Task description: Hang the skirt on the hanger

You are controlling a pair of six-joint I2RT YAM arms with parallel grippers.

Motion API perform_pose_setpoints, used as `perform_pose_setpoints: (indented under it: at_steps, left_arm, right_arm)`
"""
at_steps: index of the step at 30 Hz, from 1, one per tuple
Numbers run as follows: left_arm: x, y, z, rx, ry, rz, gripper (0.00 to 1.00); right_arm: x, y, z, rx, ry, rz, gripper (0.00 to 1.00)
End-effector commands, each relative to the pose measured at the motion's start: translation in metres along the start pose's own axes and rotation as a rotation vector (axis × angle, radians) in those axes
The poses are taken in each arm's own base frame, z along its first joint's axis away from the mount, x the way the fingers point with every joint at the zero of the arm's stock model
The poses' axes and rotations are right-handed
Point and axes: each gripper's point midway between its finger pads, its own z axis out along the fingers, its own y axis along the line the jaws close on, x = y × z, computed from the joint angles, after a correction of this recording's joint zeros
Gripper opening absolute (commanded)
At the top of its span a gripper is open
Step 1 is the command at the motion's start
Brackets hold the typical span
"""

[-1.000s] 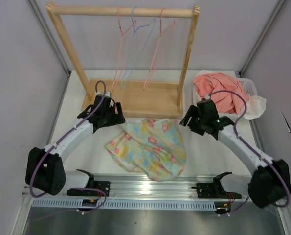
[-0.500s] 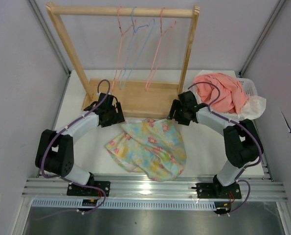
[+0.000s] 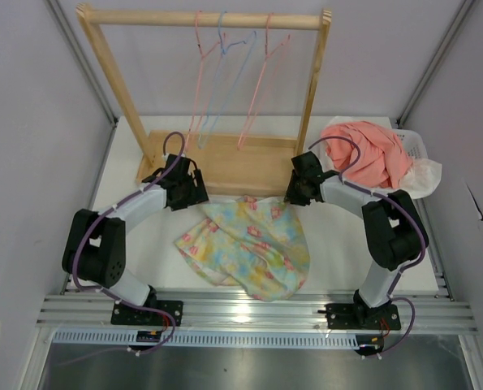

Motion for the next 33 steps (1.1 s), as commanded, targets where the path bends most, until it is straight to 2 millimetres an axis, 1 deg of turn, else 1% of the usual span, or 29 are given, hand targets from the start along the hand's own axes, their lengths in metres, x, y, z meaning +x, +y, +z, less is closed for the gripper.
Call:
perform_pose_setpoints:
  at_steps: [1, 2, 3, 5, 6, 8, 9, 10, 11, 12, 13, 14, 16, 20, 22, 24, 25, 27, 30, 31, 32, 33]
  left_arm:
    - [-0.015, -0.012, 0.001, 0.045, -0.039, -0.033, 0.77]
    - [-0.015, -0.013, 0.0, 0.05, -0.041, -0.036, 0.77]
    - [-0.014, -0.014, 0.001, 0.058, -0.038, -0.036, 0.76]
    - [-0.014, -0.016, 0.001, 0.064, -0.036, -0.039, 0.73]
    - [-0.013, -0.016, 0.002, 0.064, -0.034, -0.039, 0.73]
    - [-0.013, -0.016, 0.003, 0.064, -0.034, -0.042, 0.7]
    - [-0.012, -0.016, 0.004, 0.062, -0.03, -0.043, 0.7]
    - [-0.009, -0.019, 0.003, 0.085, -0.013, -0.042, 0.69]
    - [-0.006, -0.019, 0.005, 0.084, -0.005, -0.048, 0.69]
    - [-0.007, -0.02, 0.004, 0.091, -0.007, -0.053, 0.69]
    - [-0.004, -0.021, 0.005, 0.097, 0.001, -0.057, 0.69]
    - [-0.006, -0.024, 0.006, 0.11, -0.007, -0.069, 0.69]
    - [-0.001, -0.027, 0.009, 0.129, 0.014, -0.085, 0.67]
    - [0.0, -0.036, 0.015, 0.163, 0.024, -0.127, 0.63]
    - [-0.004, -0.043, 0.016, 0.188, 0.018, -0.13, 0.61]
    - [0.003, -0.044, 0.022, 0.174, 0.049, -0.126, 0.59]
    - [0.005, -0.048, 0.022, 0.179, 0.052, -0.116, 0.58]
    - [0.01, -0.049, 0.024, 0.176, 0.06, -0.118, 0.56]
    - [0.013, -0.054, 0.022, 0.19, 0.06, -0.116, 0.43]
    - [0.012, -0.054, 0.021, 0.188, 0.062, -0.116, 0.3]
    - [0.011, -0.055, 0.019, 0.189, 0.059, -0.113, 0.21]
    - [0.001, -0.058, 0.011, 0.196, 0.027, -0.107, 0.04]
  right_arm:
    - [-0.011, 0.0, -0.008, 0.012, -0.056, -0.01, 0.27]
    - [-0.015, 0.002, -0.015, 0.003, -0.072, -0.009, 0.23]
    - [-0.017, 0.003, -0.018, 0.002, -0.079, -0.01, 0.15]
    - [-0.02, 0.007, -0.025, -0.007, -0.088, -0.013, 0.08]
    - [-0.022, 0.008, -0.033, -0.011, -0.096, -0.013, 0.03]
    - [-0.03, 0.011, -0.044, -0.018, -0.12, -0.019, 0.0]
    - [-0.033, 0.014, -0.055, -0.026, -0.135, -0.025, 0.0]
    - [-0.035, 0.016, -0.061, -0.029, -0.146, -0.031, 0.0]
    - [-0.039, 0.017, -0.066, -0.028, -0.163, -0.04, 0.0]
    - [-0.045, 0.02, -0.078, -0.041, -0.184, -0.041, 0.0]
    - [-0.048, 0.022, -0.084, -0.047, -0.194, -0.047, 0.0]
    - [-0.049, 0.024, -0.089, -0.057, -0.2, -0.049, 0.0]
    - [-0.052, 0.03, -0.102, -0.079, -0.208, -0.059, 0.0]
    - [-0.052, 0.039, -0.118, -0.109, -0.22, -0.079, 0.0]
    - [-0.05, 0.043, -0.124, -0.117, -0.219, -0.088, 0.0]
    - [-0.051, 0.045, -0.131, -0.124, -0.229, -0.094, 0.0]
    - [-0.052, 0.047, -0.134, -0.13, -0.234, -0.093, 0.0]
    - [-0.054, 0.048, -0.14, -0.137, -0.245, -0.097, 0.0]
    - [-0.057, 0.052, -0.15, -0.148, -0.255, -0.103, 0.0]
    - [-0.058, 0.053, -0.153, -0.151, -0.258, -0.106, 0.0]
    - [-0.061, 0.054, -0.157, -0.154, -0.266, -0.112, 0.0]
    - [-0.066, 0.057, -0.166, -0.164, -0.279, -0.116, 0.0]
